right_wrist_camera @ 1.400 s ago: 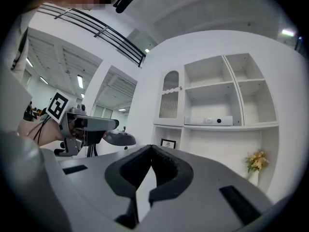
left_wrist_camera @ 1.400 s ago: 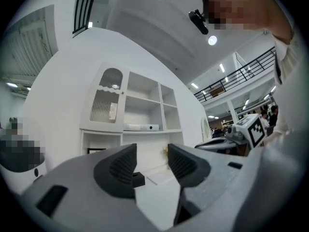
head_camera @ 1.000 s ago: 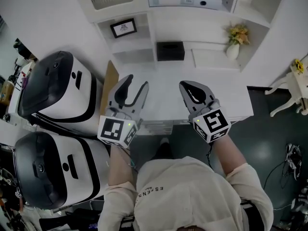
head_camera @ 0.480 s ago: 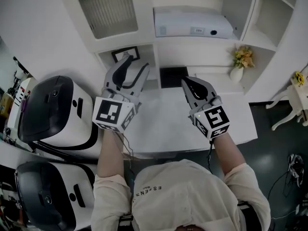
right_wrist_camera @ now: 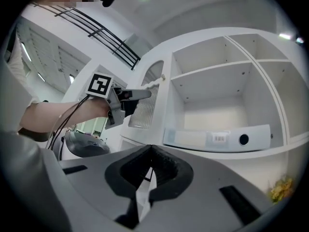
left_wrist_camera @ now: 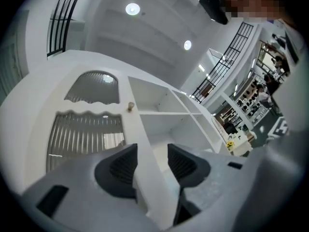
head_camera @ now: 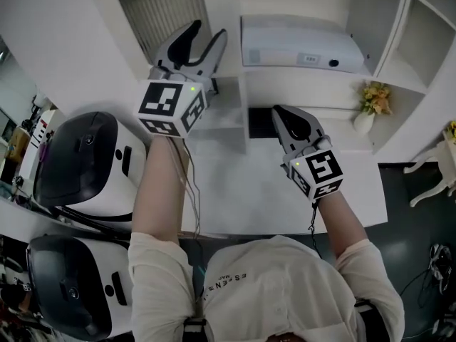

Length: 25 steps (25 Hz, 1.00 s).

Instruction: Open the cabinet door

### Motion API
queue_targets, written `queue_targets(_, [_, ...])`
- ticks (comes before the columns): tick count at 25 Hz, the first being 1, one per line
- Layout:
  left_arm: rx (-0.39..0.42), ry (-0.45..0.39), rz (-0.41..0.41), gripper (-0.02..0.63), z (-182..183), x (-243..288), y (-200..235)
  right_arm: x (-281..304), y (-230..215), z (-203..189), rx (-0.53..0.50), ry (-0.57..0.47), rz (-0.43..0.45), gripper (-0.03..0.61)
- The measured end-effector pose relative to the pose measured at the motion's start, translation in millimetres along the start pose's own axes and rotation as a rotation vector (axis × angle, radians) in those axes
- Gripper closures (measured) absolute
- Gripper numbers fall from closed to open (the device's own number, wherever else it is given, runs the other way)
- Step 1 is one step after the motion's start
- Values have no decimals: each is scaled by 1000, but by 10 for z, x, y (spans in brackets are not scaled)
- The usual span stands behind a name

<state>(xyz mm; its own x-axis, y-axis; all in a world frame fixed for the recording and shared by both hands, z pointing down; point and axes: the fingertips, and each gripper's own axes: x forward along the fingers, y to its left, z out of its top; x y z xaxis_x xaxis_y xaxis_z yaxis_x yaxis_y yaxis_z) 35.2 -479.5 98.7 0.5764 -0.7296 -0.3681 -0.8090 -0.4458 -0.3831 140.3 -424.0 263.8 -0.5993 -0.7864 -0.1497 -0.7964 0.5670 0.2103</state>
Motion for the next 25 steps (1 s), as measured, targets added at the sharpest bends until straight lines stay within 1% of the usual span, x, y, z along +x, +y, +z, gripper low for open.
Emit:
queue_targets(2, [-9, 1, 16, 419, 57, 155, 104, 58, -40, 27, -11, -3, 5, 565])
queue_targets(3, [3, -1, 24, 419, 105, 221, 162, 90, -48, 46, -21, -7, 9, 565])
queue_targets(6, [86, -6, 36, 420, 291, 410, 303, 173, -86, 120, -45, -22, 22, 565])
queue_targets(7, [101, -10, 34, 420, 363, 468, 339, 192, -112, 156, -48, -31, 21, 564])
queue_targets(9, [82, -30, 26, 420, 510, 568, 416, 224, -175, 234, -51, -51, 13, 565])
queue_targets(11, [57, -49, 38, 420, 641, 655, 510, 259, -215, 288, -53, -63, 11, 565])
queue_targets(12, [63, -55, 47, 420, 699, 695, 549, 275, -220, 303, -55, -67, 13, 565])
queue_targets(16, [150, -74, 75, 420, 930, 853, 633, 312, -247, 328, -73, -69, 22, 565])
queue_targets(19, [212, -83, 98, 420, 1061, 981, 655, 302, -341, 360, -85, -83, 4, 564])
queue_targets(23, [267, -42, 125, 439, 1029, 1074, 651, 267, -454, 381, -80, -98, -14, 564])
queue_targets(25, [277, -53, 149, 447, 1018, 1086, 670, 251, -509, 384, -80, -101, -22, 563])
